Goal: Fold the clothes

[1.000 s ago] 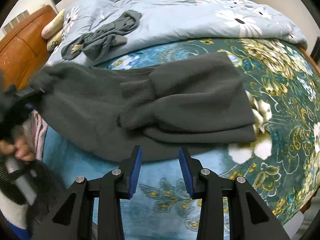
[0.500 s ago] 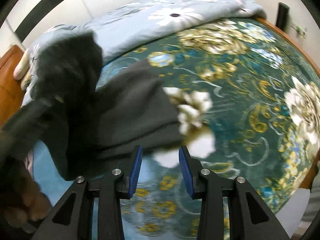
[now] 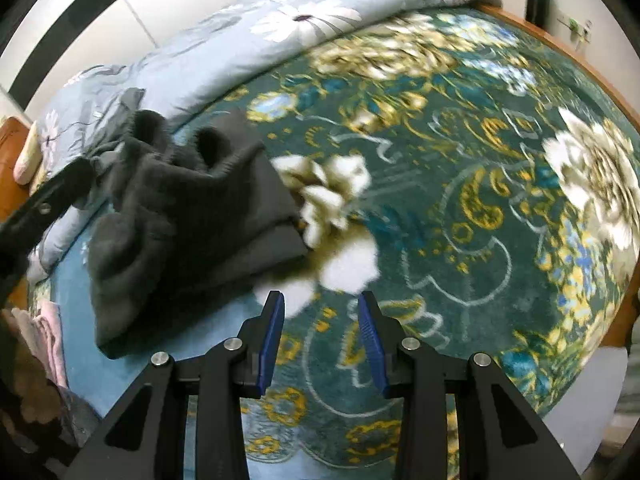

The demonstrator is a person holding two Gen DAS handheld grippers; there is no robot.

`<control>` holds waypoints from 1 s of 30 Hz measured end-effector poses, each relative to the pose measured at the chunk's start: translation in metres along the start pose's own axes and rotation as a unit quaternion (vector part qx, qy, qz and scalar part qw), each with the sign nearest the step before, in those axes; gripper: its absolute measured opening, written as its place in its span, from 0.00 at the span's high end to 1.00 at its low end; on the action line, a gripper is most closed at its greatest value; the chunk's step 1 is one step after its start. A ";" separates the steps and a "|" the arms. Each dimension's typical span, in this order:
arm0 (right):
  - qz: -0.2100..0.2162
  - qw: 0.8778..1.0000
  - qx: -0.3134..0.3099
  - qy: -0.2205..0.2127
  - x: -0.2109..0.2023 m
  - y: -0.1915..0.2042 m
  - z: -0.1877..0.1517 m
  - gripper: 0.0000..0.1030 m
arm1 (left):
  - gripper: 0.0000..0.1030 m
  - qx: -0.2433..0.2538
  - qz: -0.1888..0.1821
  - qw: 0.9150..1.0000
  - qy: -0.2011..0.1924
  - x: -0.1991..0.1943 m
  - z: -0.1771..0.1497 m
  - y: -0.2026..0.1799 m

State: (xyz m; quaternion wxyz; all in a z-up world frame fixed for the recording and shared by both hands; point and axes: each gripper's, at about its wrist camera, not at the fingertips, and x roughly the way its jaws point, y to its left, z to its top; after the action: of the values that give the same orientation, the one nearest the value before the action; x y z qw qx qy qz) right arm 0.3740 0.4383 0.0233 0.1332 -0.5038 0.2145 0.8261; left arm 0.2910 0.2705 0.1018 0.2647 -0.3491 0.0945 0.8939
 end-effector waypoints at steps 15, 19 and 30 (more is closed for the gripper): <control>0.076 0.993 -0.075 -0.039 -0.004 0.093 0.041 0.46 | 0.26 -0.096 0.004 0.993 0.073 0.018 -0.021 0.115; 0.049 0.990 -0.117 -0.059 -0.006 0.111 0.048 0.45 | 0.26 -0.127 0.039 0.987 0.085 0.042 -0.041 0.143; -0.005 0.969 -0.238 -0.067 0.023 0.160 0.067 0.45 | 0.26 -0.133 -0.014 0.984 0.117 0.072 -0.054 0.143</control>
State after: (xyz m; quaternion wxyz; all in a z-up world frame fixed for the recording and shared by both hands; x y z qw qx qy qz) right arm 0.2417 0.3317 0.0651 0.0279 -0.4657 -0.0002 0.8845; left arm 0.2004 0.1606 0.0109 0.2154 -0.4850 0.0007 0.8476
